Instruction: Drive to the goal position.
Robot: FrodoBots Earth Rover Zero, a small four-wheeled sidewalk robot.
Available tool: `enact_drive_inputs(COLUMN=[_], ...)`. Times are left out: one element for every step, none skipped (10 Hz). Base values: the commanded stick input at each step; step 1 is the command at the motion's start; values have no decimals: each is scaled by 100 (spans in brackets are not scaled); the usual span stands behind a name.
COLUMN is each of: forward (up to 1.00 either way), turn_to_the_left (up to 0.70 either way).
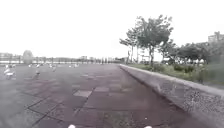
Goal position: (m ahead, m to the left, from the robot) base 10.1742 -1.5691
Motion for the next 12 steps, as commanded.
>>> enact_drive_inputs(forward=[70, 70, 70, 70, 70, 70, 76, 85, 85, 85, 85, 85], turn_to_the_left=[0, 0, 0, 0, 0, 0, 0, 0, 0, 0, 0, 0])
